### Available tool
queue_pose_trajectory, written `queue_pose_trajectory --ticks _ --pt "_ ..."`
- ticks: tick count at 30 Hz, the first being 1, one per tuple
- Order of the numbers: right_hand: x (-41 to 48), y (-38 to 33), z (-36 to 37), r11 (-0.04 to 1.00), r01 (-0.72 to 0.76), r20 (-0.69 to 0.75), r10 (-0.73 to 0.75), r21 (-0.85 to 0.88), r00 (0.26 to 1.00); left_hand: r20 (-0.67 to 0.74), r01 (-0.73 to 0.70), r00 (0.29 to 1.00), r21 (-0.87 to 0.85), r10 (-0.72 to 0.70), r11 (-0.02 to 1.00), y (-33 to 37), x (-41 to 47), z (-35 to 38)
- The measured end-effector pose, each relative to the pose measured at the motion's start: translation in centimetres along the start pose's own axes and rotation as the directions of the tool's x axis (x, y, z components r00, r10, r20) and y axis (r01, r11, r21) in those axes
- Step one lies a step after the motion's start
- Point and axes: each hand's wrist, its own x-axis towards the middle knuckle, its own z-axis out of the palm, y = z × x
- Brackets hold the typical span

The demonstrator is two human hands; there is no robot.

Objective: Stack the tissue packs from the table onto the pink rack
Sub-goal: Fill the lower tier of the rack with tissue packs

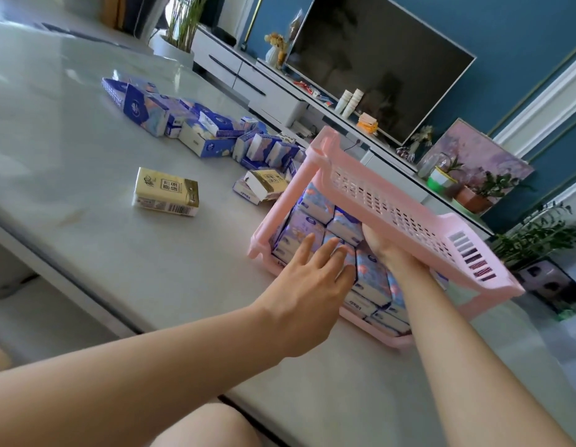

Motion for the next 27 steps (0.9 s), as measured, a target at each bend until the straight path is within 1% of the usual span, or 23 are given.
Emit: queue_pose_trajectory --ticks 2,4,5,7,9,11,14,17,20,23,25,27 --pt "-2.7 -0.9 -0.5 0.985 0.133 -0.076 -0.141 -0.106 0.987 -0.006 -0.002 1.000 -0.001 0.002 1.000 0.0 0.1 -0.2" --pt "-5.7 -1.0 -0.6 0.943 0.300 -0.124 -0.318 -0.145 0.940 -0.017 0.000 1.000 0.021 0.000 1.000 -0.1 0.3 -0.4" --pt "-6.8 -1.1 -0.5 0.910 0.357 -0.139 -0.390 -0.211 0.910 -0.017 0.007 1.000 0.040 -0.006 0.999 -0.2 0.4 -0.5" --pt "-7.9 -0.3 0.0 0.848 0.395 -0.159 -0.470 -0.354 0.868 -0.019 0.019 1.000 0.049 -0.019 0.999 -0.4 0.5 -0.4" --pt "-8.5 0.3 0.2 0.767 0.462 -0.116 -0.561 -0.445 0.820 -0.007 0.029 1.000 0.054 -0.028 0.998 -0.4 0.5 -0.1" --pt "-8.7 0.6 0.4 0.763 0.438 -0.093 -0.538 -0.477 0.838 0.007 0.048 0.999 0.044 -0.049 0.998 -0.3 0.4 0.0" --pt "-8.2 0.9 0.5 0.791 0.397 -0.076 -0.483 -0.466 0.872 0.026 0.057 0.998 0.024 -0.058 0.998 -0.2 0.2 0.0" --pt "-8.1 0.4 0.6 0.785 0.398 -0.079 -0.488 -0.475 0.869 0.050 0.054 0.997 0.013 -0.055 0.998 -0.4 0.2 -0.4" --pt "-9.1 0.2 0.7 0.763 0.425 -0.108 -0.535 -0.487 0.838 0.057 0.008 0.998 -0.080 -0.004 0.997 -1.1 0.0 -1.8" --pt "-11.9 -0.7 1.5 0.762 0.488 -0.130 -0.585 -0.426 0.801 -0.003 -0.032 0.999 -0.258 0.032 0.965 -3.1 -0.7 -4.3" --pt "-13.7 -1.3 2.6 0.701 0.569 -0.121 -0.669 -0.430 0.733 -0.064 -0.028 0.998 -0.324 0.008 0.946 -5.2 -1.2 -5.8" --pt "-15.2 -2.4 3.8 0.638 0.651 -0.080 -0.737 -0.411 0.671 -0.126 0.001 0.991 -0.314 -0.042 0.949 -7.9 -1.6 -6.9"
